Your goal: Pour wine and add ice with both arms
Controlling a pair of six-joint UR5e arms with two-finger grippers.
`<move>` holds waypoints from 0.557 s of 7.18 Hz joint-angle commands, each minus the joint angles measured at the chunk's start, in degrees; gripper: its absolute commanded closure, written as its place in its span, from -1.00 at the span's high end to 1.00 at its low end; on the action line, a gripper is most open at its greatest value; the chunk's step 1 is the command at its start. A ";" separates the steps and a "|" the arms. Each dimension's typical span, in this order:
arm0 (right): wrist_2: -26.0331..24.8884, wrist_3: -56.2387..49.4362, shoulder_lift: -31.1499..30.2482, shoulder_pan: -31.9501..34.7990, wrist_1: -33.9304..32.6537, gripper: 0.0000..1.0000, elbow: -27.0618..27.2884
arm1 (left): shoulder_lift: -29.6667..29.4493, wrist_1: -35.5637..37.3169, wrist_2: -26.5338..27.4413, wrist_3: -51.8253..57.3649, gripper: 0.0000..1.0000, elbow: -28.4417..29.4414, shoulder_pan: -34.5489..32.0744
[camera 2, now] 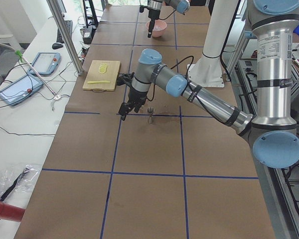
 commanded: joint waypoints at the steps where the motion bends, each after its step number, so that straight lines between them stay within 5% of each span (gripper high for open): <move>1: 3.68 -12.92 -0.84 7.28 -11.62 1.00 1.31 | -1.44 1.35 -7.26 1.17 1.00 5.30 -5.84; 4: 9.40 -35.50 -8.89 17.40 -15.54 1.00 1.05 | -3.20 1.78 -15.03 1.17 1.00 12.97 -12.71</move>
